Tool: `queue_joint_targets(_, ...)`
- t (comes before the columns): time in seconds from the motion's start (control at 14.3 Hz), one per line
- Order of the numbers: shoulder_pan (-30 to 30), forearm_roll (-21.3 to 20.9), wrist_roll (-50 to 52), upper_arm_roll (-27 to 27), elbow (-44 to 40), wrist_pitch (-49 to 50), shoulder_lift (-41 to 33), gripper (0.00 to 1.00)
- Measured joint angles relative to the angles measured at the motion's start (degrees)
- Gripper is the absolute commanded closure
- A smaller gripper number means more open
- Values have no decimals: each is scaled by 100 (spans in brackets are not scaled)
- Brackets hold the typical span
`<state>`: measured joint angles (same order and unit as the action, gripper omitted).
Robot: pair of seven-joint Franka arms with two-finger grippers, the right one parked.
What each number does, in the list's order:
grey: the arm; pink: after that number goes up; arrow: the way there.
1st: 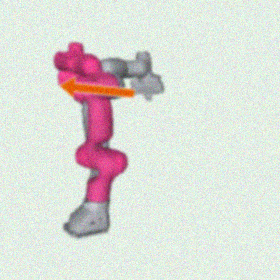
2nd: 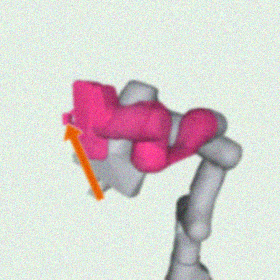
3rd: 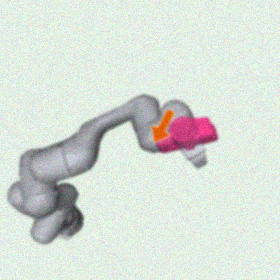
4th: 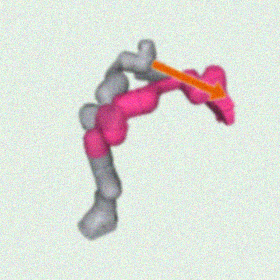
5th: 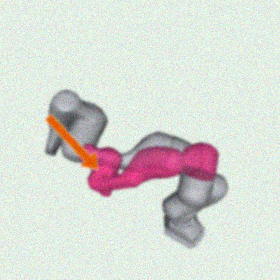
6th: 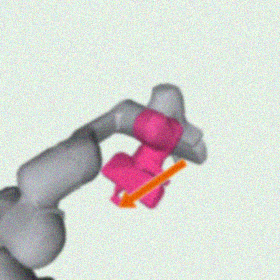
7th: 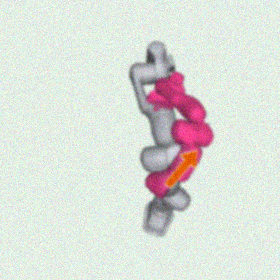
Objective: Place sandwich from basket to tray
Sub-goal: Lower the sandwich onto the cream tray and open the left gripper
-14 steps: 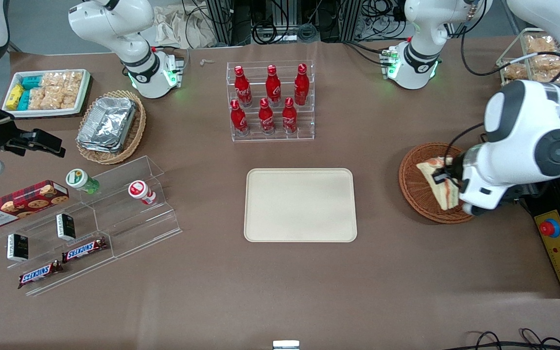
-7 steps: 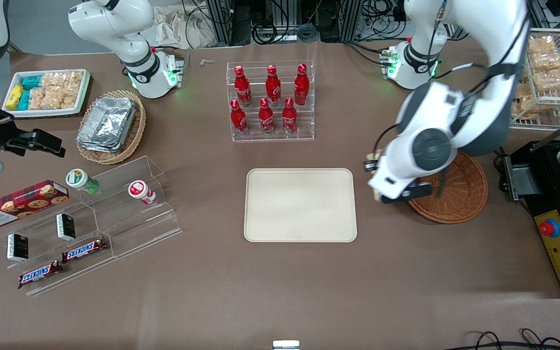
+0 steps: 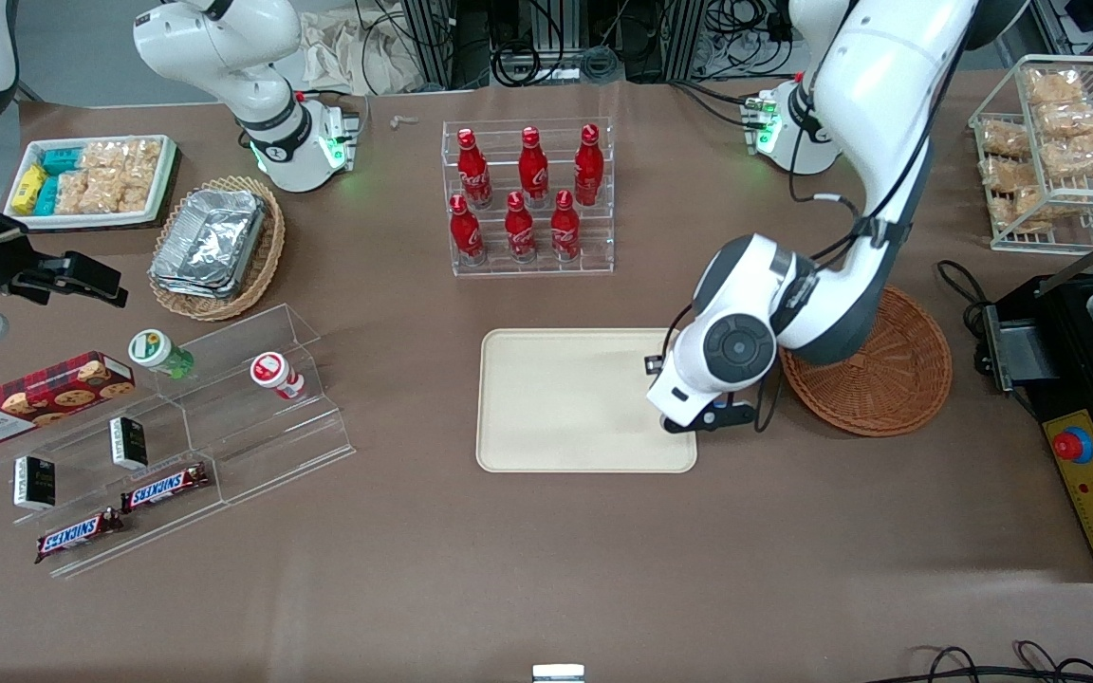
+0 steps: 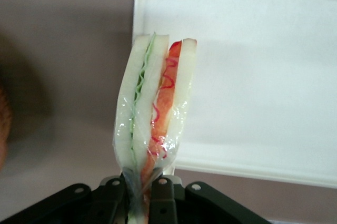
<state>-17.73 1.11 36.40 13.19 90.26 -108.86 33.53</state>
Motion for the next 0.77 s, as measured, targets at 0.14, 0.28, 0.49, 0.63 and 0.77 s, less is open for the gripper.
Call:
queue_joint_targets(0.14,0,-3,-23,-4,-15,-256,273,94)
queue_joint_targets(0.28,-5,-54,-32,-4,-46,-362,442,90)
queue_joint_targets(0.49,-70,-158,-32,0,-56,-571,582,52)
queue_joint_targets(0.63,-97,-178,-32,0,-76,-585,597,0)
queue_joint_targets(0.77,-86,-186,-32,-24,-102,-584,597,0)
